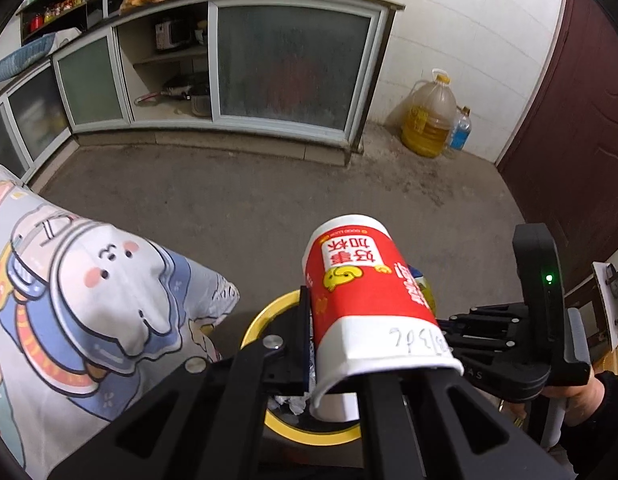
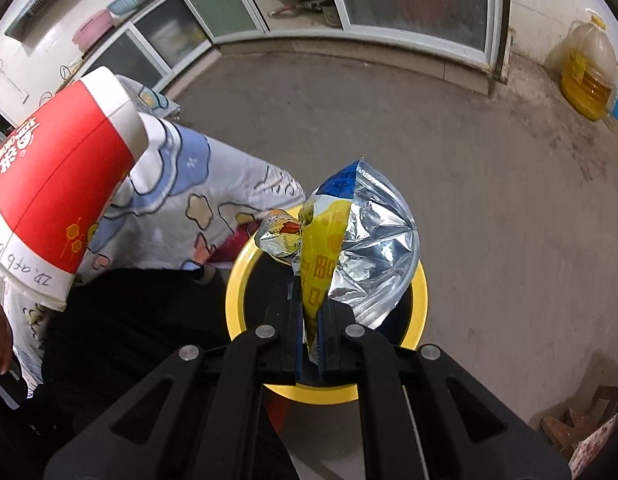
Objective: Collect trash
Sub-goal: 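Carry the chip bag and paper cup from the table to the yellow bin, then open both tools over the yellow bin to drop the bag and cup, then swing both open tools back over the table toward the snack box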
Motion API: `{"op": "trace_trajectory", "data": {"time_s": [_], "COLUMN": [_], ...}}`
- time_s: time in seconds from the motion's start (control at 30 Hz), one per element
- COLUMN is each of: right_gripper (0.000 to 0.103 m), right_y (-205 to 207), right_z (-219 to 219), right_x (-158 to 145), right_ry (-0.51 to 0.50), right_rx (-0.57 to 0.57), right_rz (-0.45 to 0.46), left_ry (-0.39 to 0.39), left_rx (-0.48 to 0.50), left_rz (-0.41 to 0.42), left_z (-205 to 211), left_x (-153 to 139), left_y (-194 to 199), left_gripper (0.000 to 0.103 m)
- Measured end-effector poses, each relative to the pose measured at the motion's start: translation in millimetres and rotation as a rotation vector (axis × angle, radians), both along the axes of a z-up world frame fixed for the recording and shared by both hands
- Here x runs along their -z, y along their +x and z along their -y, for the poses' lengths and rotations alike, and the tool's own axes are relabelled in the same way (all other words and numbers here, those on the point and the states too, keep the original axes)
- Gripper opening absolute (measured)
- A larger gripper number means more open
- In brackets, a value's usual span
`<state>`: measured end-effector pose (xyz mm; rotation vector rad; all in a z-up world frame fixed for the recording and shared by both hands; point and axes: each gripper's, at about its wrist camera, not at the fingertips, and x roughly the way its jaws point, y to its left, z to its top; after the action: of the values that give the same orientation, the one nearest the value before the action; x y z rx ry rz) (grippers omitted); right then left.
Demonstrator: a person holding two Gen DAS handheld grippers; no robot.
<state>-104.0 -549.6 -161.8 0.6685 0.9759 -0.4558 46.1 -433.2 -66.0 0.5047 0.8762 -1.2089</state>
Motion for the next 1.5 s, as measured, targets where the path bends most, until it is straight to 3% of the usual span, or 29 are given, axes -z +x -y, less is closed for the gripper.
{"op": "trace_trajectory", "data": {"time_s": [0.4, 0.43, 0.5, 0.53, 0.57, 0.6, 0.63, 0.67, 0.97, 1.13, 1.3, 1.5], "right_gripper": [0.006, 0.006, 0.007, 0.009, 0.013, 0.030, 0.055, 0.064, 0.063, 0.063, 0.063, 0.063], "right_y": [5, 5, 5, 4, 4, 3, 0, -2, -17, -11, 16, 69], "right_z": [4, 3, 2, 3, 3, 3, 4, 4, 14, 17, 6, -16], "right_x": [30, 32, 38, 41, 44, 45, 46, 46, 34, 15, -20, -68], "right_ry": [0.070, 0.078, 0.084, 0.081, 0.081, 0.079, 0.075, 0.073, 0.060, 0.021, -0.064, -0.144], "right_rx": [-0.018, -0.019, -0.017, -0.011, -0.009, -0.003, 0.009, 0.021, 0.080, 0.072, -0.010, -0.131], "right_rz": [-0.077, -0.091, -0.114, -0.129, -0.141, -0.152, -0.158, -0.152, -0.147, -0.100, -0.027, 0.067], "left_ry": [0.053, 0.054, 0.055, 0.050, 0.038, 0.028, 0.021, 0.022, -0.003, -0.036, -0.091, -0.138], "left_rx": [-0.013, -0.013, -0.018, -0.033, -0.049, -0.058, -0.068, -0.072, -0.129, -0.177, -0.302, -0.536], "left_rz": [-0.033, -0.036, -0.042, -0.031, -0.019, -0.014, -0.013, -0.018, -0.038, -0.034, -0.014, 0.090], "left_z": [9, 9, 7, 5, 3, 2, 0, 0, -22, -49, -103, -203], "left_x": [23, 24, 25, 24, 22, 21, 19, 18, 1, -16, -42, -82], "left_y": [6, 6, 7, 7, 8, 8, 10, 11, 31, 49, 86, 141], "left_gripper": [0.003, 0.008, 0.031, 0.060, 0.079, 0.083, 0.084, 0.084, 0.084, 0.084, 0.084, 0.084]}}
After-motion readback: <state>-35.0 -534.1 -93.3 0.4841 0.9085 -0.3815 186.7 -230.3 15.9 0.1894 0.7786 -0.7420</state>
